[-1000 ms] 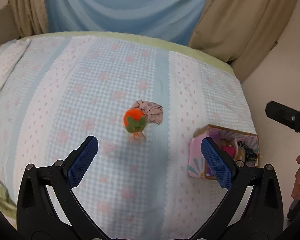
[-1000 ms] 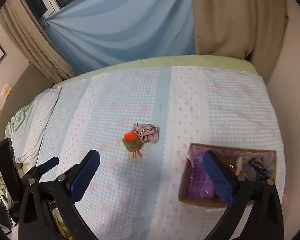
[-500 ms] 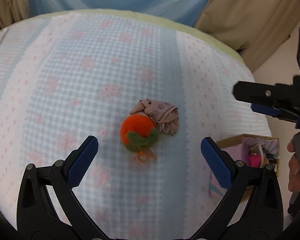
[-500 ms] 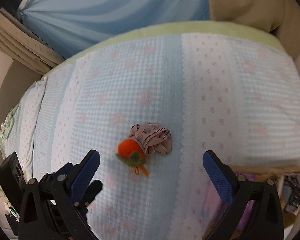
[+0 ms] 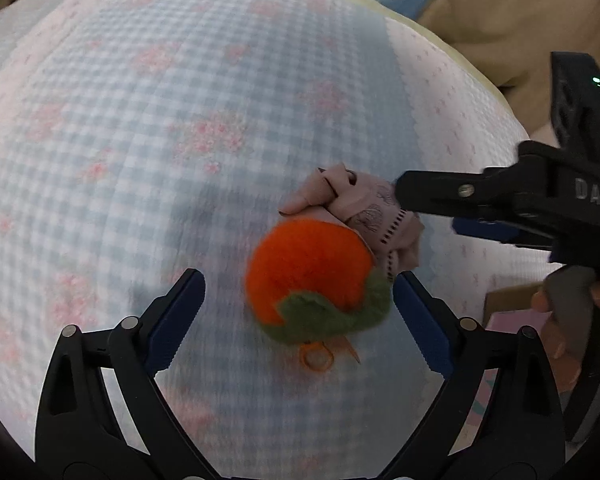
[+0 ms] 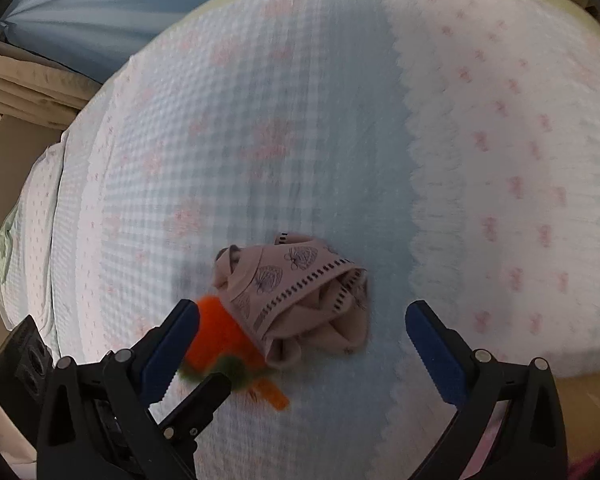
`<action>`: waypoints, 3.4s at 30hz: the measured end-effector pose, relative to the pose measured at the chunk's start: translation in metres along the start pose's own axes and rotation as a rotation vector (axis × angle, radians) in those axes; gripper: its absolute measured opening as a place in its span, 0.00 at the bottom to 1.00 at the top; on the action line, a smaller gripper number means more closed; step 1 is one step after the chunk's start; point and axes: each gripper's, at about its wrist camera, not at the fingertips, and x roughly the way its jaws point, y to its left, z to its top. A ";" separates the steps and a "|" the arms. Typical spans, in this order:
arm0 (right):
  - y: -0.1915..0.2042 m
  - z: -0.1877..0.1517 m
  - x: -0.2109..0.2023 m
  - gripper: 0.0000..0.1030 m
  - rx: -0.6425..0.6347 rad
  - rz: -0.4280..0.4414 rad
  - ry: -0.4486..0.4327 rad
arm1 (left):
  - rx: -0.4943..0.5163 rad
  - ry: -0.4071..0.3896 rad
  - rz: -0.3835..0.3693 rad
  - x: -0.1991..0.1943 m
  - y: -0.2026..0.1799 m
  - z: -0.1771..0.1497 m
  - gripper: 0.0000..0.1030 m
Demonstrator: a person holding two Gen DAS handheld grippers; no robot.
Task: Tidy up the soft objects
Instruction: 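Grasp the orange pompom with the left gripper while the right grasps the pink cloth, then carry the orange pompom and pink cloth into the box and release both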
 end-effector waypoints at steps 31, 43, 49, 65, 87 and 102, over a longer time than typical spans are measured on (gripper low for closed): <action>0.008 -0.003 0.012 0.19 -0.052 -0.074 -0.018 | 0.003 -0.019 0.002 -0.006 0.007 0.013 0.35; 0.039 -0.007 -0.069 0.18 -0.095 -0.067 -0.148 | 0.013 -0.132 0.011 -0.096 -0.011 0.027 0.35; 0.049 -0.033 -0.143 0.18 -0.105 -0.060 -0.243 | 0.046 -0.197 0.012 -0.164 -0.051 0.021 0.35; -0.015 -0.166 -0.335 0.18 -0.051 -0.121 -0.464 | 0.181 -0.295 -0.037 -0.278 -0.200 -0.046 0.35; -0.196 -0.247 -0.351 0.18 0.061 -0.253 -0.329 | 0.261 -0.089 -0.032 -0.160 -0.344 -0.121 0.35; -0.265 -0.228 -0.264 0.18 0.087 -0.247 -0.109 | 0.391 0.087 -0.006 -0.037 -0.374 -0.083 0.35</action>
